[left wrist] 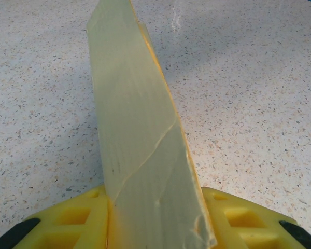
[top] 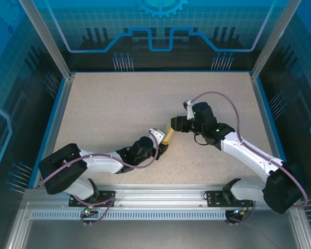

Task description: Fold the paper box

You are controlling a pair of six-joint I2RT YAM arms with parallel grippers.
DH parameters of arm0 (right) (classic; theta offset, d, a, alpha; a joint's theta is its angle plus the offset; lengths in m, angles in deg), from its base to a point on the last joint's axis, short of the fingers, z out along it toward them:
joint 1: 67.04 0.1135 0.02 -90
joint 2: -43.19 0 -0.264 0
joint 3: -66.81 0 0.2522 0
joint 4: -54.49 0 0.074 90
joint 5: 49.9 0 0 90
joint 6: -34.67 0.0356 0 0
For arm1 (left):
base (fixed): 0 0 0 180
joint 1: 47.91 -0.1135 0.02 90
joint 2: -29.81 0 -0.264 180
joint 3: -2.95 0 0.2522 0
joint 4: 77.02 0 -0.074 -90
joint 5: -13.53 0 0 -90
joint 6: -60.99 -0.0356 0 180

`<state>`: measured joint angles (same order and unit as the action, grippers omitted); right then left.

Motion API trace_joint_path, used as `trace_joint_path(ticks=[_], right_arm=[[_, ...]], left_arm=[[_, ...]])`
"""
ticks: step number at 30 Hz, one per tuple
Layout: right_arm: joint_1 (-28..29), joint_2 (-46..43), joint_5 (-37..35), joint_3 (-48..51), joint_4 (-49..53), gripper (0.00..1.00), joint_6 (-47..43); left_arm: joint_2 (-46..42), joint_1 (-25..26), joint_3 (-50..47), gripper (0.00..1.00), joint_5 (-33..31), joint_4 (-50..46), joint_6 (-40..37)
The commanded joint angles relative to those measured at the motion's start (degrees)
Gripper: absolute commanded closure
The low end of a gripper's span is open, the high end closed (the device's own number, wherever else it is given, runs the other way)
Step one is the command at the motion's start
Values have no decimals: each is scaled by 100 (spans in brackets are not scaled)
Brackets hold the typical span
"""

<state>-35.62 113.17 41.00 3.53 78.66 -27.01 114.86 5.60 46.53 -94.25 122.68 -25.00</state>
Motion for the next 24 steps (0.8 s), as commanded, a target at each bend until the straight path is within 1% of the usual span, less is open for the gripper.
trace_joint_path(ticks=[1, 3, 8, 12, 16, 17, 20, 22, 24], right_arm=[[-232, -233, 58, -207, 210, 39, -355], [-359, -281, 108, -231, 236, 38, -538], [-698, -90, 292, -513, 355, 38, -1209], [-974, 178, 555, -752, 182, 38, -1876], [-1295, 331, 1066, -787, -166, 39, -2629], [-1369, 351, 1189, -787, -216, 39, -2751], [-1563, 405, 1697, -764, -338, 40, -3144], [-1666, 436, 2237, -632, -520, 42, -3599], [-1687, 459, 2567, -564, -513, 42, -4091]], left_arm=[[-118, -97, 8, 67, 236, 131, -160], [-201, -209, -2, 67, 497, 126, -228], [-464, -770, 204, 68, 1644, -171, -464], [-696, -1257, 462, 69, 2500, -631, -938], [-883, -1703, 761, 69, 3438, -1396, -1597], [-896, -1780, 788, 69, 3581, -1505, -1697], [-938, -1971, 806, 69, 3896, -1672, -1947], [-964, -2072, 774, 70, 4065, -1745, -2124], [-973, -2166, 725, 70, 4207, -1793, -2217]])
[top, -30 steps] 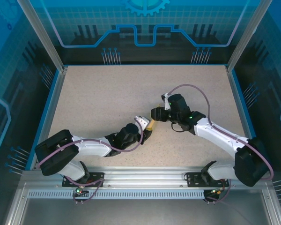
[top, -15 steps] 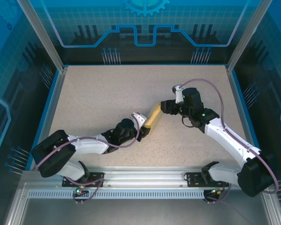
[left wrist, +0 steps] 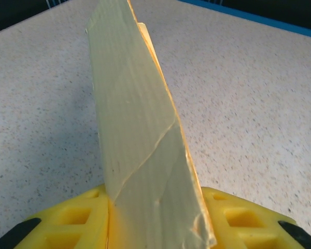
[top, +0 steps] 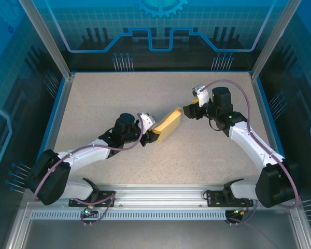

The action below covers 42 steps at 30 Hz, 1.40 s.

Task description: Fold the paper box

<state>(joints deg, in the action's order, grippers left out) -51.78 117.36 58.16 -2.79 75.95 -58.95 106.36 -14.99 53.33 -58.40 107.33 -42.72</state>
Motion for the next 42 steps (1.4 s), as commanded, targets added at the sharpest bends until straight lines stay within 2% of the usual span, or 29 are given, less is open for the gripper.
trace_joint_path(ticks=[1, 5, 11, 24, 42], right_arm=[[-84, 65, 943, 19, -60, 43, -1154], [-118, 231, 1061, -218, 727, 44, -2047], [-135, 381, 1240, -90, 861, 47, -2768], [101, 791, 889, -180, 740, 54, -3147], [393, 1038, 745, -524, 1011, 82, -3207]], left_arm=[[-127, -147, 15, 70, 690, -268, -476], [-158, -264, -169, 70, 851, -162, -440], [-192, -308, -261, 70, 918, -43, -369], [-175, -317, -260, 70, 850, -53, -337], [-29, -314, -182, 69, 797, -98, -316]])
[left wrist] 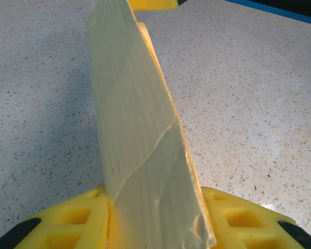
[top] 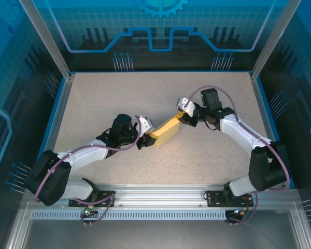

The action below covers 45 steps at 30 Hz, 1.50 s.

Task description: Fold the paper box

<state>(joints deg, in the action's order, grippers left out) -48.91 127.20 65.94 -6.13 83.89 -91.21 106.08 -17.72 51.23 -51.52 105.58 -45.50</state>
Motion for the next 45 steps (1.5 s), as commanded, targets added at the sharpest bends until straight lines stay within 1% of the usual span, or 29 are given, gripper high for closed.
trace_joint_path(ticks=[1, 4, 9, 16, 23, 28, 33, 45], right_arm=[[126, 57, -56, -212, 254, 84, 43], [198, 63, -233, -278, 381, 91, 197], [304, -2, -713, -151, 317, 94, 677], [453, -227, -1145, 309, -208, 95, 1298], [654, -126, -1684, 255, -158, 95, 1840], [732, -120, -1952, 143, 62, 95, 2138], [814, -178, -2039, 147, 107, 95, 2365], [890, -165, -2128, 139, 193, 95, 2730]], left_arm=[[18, -42, 45, 69, 98, 68, -38], [78, -42, 72, 69, 55, 59, -35], [241, -43, 131, 65, -47, 76, 39], [533, -29, 203, 64, 9, 133, 160], [555, 30, 103, 65, -164, 238, 145], [566, 153, 64, 66, -377, 240, 89], [603, 250, 3, 65, -564, 296, 51], [740, 301, -51, 64, -676, 408, 111]])
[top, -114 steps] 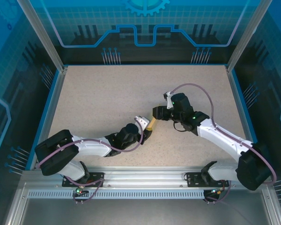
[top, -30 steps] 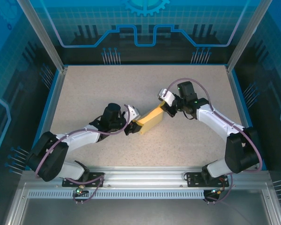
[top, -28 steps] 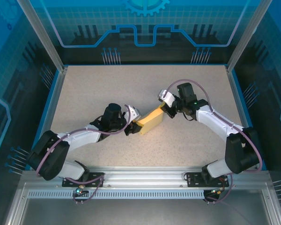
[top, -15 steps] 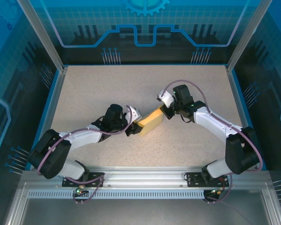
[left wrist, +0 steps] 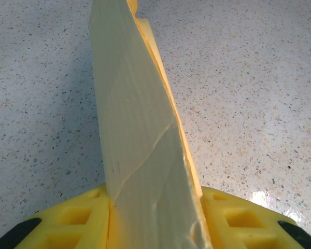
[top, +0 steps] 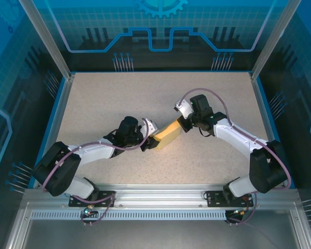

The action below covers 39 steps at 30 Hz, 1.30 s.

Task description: Fold the paper box

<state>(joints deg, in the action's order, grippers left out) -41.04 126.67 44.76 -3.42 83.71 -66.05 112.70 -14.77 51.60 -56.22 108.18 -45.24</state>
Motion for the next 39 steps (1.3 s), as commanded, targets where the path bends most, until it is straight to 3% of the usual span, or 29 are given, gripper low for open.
trace_joint_path(ticks=[1, 19, 39], right_arm=[[104, -105, 11, -145, 220, 95, 262], [81, 194, 129, -717, 956, 96, 562], [22, 274, 75, -497, 923, 97, 720]], left_arm=[[76, 6, -87, 64, -201, 156, 80], [123, 7, -114, 63, -319, 162, 65], [257, 1, -1, 56, -408, 36, 134]])
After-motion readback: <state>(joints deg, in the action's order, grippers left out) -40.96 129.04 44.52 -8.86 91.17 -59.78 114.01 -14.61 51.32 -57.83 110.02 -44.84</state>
